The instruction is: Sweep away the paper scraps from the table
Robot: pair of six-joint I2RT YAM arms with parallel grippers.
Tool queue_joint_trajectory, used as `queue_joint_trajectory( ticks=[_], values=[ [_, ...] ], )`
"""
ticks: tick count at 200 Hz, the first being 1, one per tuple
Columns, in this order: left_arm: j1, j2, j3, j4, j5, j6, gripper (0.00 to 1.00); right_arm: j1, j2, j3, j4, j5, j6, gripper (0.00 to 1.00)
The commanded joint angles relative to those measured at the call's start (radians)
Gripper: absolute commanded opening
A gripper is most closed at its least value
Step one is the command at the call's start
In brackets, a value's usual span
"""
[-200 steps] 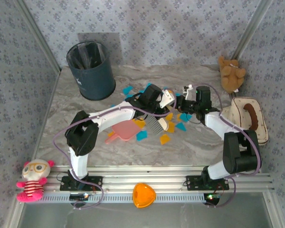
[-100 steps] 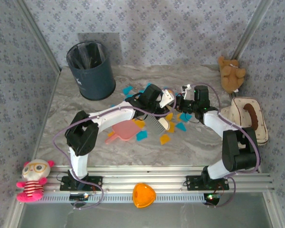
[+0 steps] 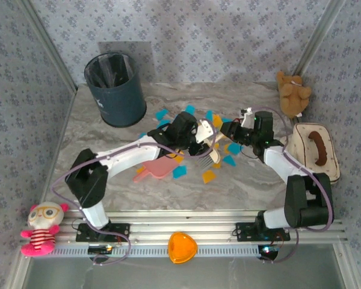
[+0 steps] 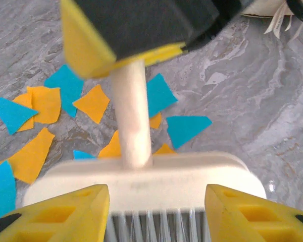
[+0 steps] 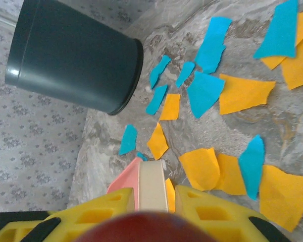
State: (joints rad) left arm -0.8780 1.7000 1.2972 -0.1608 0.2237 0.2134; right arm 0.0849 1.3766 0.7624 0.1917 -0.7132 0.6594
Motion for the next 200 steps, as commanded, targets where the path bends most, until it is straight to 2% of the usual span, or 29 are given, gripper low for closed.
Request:
queue_joint_trajectory(
  ticks=[1, 36, 81, 120, 154, 200],
  values=[
    [0.025, -0.108, -0.057, 0.011, -0.03, 0.007, 0.53, -0.027, -0.051, -0.01, -0.001, 0.011, 0.009, 0.0],
    [0.076, -0.186, -0.047, -0.241, -0.096, -0.033, 0.57, -0.057, -0.109, -0.01, -0.077, 0.026, -0.021, 0.0],
    [0.108, -0.218, -0.038, -0.51, -0.284, -0.089, 0.58, -0.092, -0.188, -0.002, -0.184, 0.046, -0.083, 0.0],
    [0.115, -0.219, -0.059, -0.699, -0.392, -0.128, 0.58, -0.118, -0.232, -0.002, -0.229, 0.049, -0.104, 0.0],
    [0.136, -0.22, -0.095, -0.782, -0.393, -0.144, 0.58, -0.134, -0.24, -0.002, -0.245, 0.046, -0.109, 0.0],
    [0.231, -0.193, -0.14, -0.844, -0.336, -0.156, 0.59, -0.141, -0.243, -0.006, -0.253, 0.043, -0.115, 0.0]
  ],
)
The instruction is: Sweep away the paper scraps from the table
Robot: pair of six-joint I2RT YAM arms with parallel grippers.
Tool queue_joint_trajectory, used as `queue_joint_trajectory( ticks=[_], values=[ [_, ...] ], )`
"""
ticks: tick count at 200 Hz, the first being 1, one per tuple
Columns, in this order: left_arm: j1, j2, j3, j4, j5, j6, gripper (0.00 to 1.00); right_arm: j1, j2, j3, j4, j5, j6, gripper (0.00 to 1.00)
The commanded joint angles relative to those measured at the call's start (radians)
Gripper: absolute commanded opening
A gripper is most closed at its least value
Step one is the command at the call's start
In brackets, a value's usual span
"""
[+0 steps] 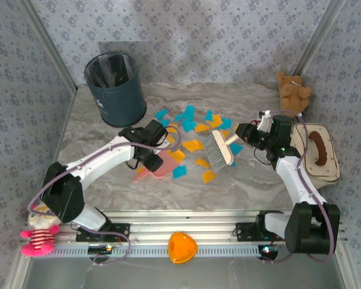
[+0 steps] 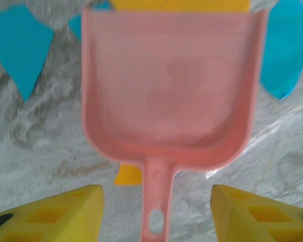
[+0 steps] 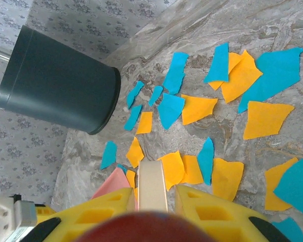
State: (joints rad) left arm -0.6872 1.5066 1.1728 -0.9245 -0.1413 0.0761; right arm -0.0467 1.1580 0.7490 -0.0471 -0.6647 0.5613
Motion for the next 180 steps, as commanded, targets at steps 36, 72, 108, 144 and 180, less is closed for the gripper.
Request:
queue_joint_trajectory(
  ticks=[36, 72, 108, 144, 180],
  values=[
    [0.068, 0.038, -0.027, -0.096, 0.04, -0.009, 0.59, -0.019, -0.025, 0.008, -0.022, -0.009, -0.023, 0.0],
    [0.082, 0.097, -0.03, -0.116, 0.053, -0.012, 0.6, -0.032, -0.025, 0.009, -0.031, -0.013, -0.029, 0.0],
    [0.083, 0.145, -0.036, -0.124, 0.052, -0.008, 0.6, -0.043, -0.024, 0.006, -0.034, -0.018, -0.029, 0.0],
    [0.082, 0.18, -0.043, -0.132, 0.071, 0.002, 0.6, -0.053, -0.024, 0.001, -0.033, -0.019, -0.026, 0.0],
    [0.083, 0.213, -0.038, -0.137, 0.075, 0.002, 0.57, -0.057, -0.025, -0.008, -0.028, -0.02, -0.023, 0.0]
  ],
)
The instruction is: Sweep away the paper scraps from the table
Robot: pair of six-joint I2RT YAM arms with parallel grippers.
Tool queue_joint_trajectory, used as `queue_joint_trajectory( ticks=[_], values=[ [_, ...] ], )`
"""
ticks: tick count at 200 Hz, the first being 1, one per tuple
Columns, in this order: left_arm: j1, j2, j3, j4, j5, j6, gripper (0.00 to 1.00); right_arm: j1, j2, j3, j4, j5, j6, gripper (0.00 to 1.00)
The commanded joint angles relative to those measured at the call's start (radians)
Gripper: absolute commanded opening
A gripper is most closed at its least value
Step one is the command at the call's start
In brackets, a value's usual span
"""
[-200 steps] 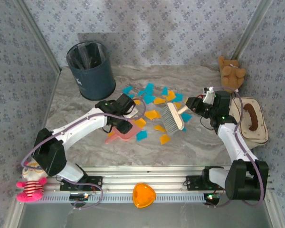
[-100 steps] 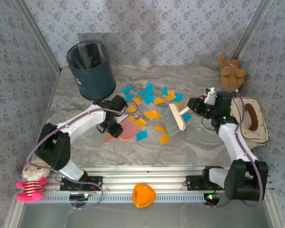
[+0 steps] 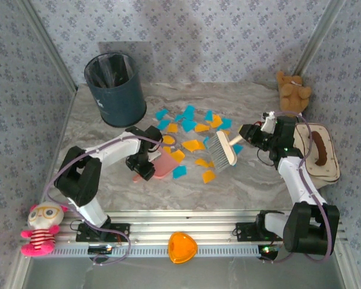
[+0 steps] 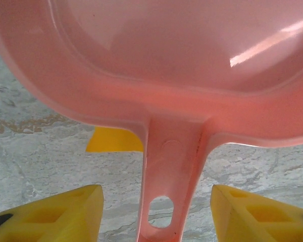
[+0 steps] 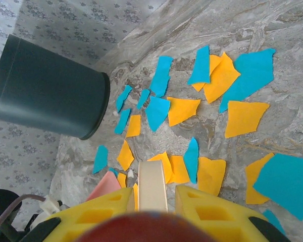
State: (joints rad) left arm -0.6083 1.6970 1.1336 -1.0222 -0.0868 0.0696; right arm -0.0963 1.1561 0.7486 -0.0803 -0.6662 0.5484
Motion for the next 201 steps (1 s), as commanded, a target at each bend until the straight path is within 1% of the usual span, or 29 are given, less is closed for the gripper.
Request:
queue_joint_trajectory(
  ticks=[1, 46, 85, 121, 132, 168, 177, 201],
  values=[
    [0.004, 0.023, 0.001, -0.039, 0.022, 0.009, 0.56, -0.008, -0.023, -0.007, 0.005, -0.019, -0.01, 0.0],
    [0.002, 0.043, 0.006, -0.039, 0.024, 0.011, 0.49, -0.012, -0.02, -0.009, 0.008, -0.018, -0.008, 0.0],
    [0.001, 0.052, 0.005, -0.041, 0.028, 0.024, 0.4, -0.016, -0.015, -0.011, 0.003, -0.018, -0.011, 0.0],
    [-0.001, 0.045, 0.006, -0.049, 0.023, 0.027, 0.36, -0.02, -0.015, -0.014, 0.003, -0.016, -0.012, 0.0],
    [-0.004, 0.039, 0.01, -0.051, 0.019, 0.032, 0.33, -0.023, -0.015, -0.014, 0.003, -0.017, -0.011, 0.0],
    [-0.019, 0.014, 0.035, -0.064, 0.002, 0.048, 0.31, -0.026, -0.016, -0.015, 0.001, -0.019, -0.012, 0.0],
    [-0.02, 0.01, 0.044, -0.07, 0.002, 0.054, 0.3, -0.029, -0.017, -0.016, 0.002, -0.021, -0.011, 0.0],
    [-0.025, 0.006, 0.081, -0.085, -0.007, 0.068, 0.3, -0.033, -0.018, -0.015, 0.001, -0.024, -0.01, 0.0]
  ],
)
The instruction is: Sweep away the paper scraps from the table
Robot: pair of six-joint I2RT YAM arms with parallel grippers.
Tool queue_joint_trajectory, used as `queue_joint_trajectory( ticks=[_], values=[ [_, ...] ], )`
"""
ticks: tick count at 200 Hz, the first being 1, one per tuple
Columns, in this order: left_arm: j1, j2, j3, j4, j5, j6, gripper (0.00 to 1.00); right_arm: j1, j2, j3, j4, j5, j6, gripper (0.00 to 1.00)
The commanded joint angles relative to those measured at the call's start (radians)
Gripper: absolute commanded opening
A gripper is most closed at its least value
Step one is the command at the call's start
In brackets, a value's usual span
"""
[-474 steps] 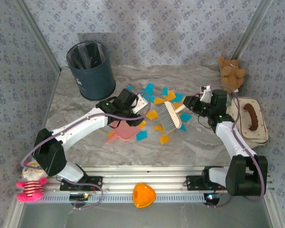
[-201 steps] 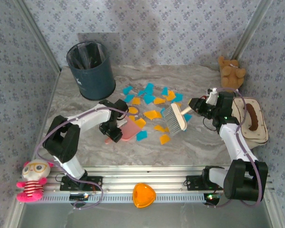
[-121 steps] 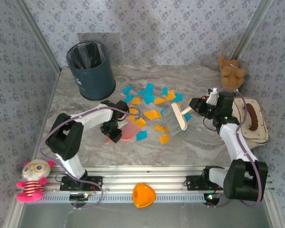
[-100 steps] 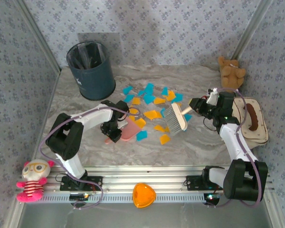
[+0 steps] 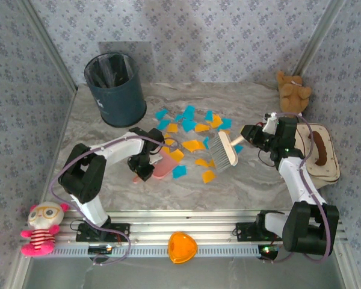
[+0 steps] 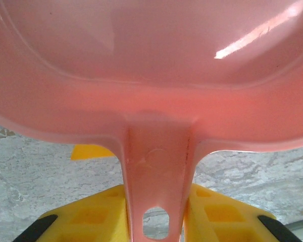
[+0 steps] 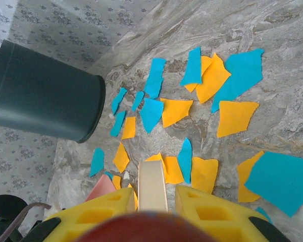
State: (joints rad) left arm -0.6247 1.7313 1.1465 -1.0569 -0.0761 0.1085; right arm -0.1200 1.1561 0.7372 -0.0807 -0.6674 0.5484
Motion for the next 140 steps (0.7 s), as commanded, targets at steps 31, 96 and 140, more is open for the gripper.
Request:
queue_joint_trajectory(
  ticks=[31, 96, 140],
  values=[
    [-0.022, -0.01, 0.141, -0.067, -0.021, 0.06, 0.3, -0.016, -0.024, -0.004, -0.002, -0.026, -0.01, 0.0],
    [-0.06, 0.128, 0.353, -0.069, 0.008, 0.185, 0.29, -0.039, -0.048, -0.015, -0.016, -0.025, -0.016, 0.0],
    [-0.099, 0.252, 0.483, -0.051, 0.027, 0.281, 0.29, -0.054, -0.077, -0.03, -0.034, -0.018, -0.021, 0.0]
  ],
)
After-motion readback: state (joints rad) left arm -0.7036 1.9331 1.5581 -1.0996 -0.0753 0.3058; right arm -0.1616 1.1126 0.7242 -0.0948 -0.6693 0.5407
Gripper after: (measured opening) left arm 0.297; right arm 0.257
